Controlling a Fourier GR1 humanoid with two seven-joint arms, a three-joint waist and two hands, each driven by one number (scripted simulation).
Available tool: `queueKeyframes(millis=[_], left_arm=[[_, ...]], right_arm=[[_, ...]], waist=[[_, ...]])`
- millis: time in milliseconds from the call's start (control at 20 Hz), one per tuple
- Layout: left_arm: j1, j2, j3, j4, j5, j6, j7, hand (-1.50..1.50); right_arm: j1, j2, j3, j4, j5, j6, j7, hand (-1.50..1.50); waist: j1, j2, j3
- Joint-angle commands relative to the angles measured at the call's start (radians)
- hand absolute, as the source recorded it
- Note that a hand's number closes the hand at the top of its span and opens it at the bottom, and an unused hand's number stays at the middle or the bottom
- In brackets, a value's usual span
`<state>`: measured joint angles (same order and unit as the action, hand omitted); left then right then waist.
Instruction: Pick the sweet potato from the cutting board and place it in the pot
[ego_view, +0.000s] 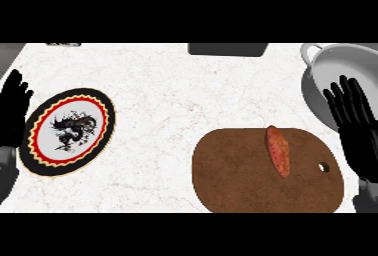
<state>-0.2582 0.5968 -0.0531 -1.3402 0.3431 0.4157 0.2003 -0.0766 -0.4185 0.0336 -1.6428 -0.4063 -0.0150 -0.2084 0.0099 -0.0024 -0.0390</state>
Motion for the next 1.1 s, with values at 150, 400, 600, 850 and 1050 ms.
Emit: queueKeyframes(millis=[150, 400, 600, 850, 1050], left_arm=[[-0.025, -0.088, -0.045, -0.114, 0.002, -0.029, -0.081, 0.00], [-0.068, -0.140, -0.102, -0.158, 0.019, -0.076, -0.086, 0.00], [-0.027, -0.161, -0.100, -0.175, 0.019, -0.071, -0.097, 0.00], [0.033, -0.155, -0.083, -0.214, 0.006, -0.070, -0.093, 0.00], [0.054, -0.169, -0.089, -0.225, -0.008, -0.063, -0.103, 0.00]], right_arm=[[-0.218, -0.119, -0.042, 0.298, -0.058, 0.283, -0.057, 1.50], [-0.255, -0.214, 0.007, 0.504, 0.243, 0.248, -0.232, -1.50], [-0.331, -0.155, -0.013, 0.723, 0.231, 0.368, -0.527, -1.50], [-0.439, -0.264, -0.013, 0.813, 0.283, 0.540, -0.651, -1.50], [-0.477, -0.350, 0.067, 0.800, 0.353, 0.627, -0.580, -1.50]], waist=[[0.043, 0.015, 0.042], [0.064, 0.031, 0.044], [0.051, 0.022, 0.044], [0.021, 0.008, 0.041], [0.018, 0.006, 0.040]])
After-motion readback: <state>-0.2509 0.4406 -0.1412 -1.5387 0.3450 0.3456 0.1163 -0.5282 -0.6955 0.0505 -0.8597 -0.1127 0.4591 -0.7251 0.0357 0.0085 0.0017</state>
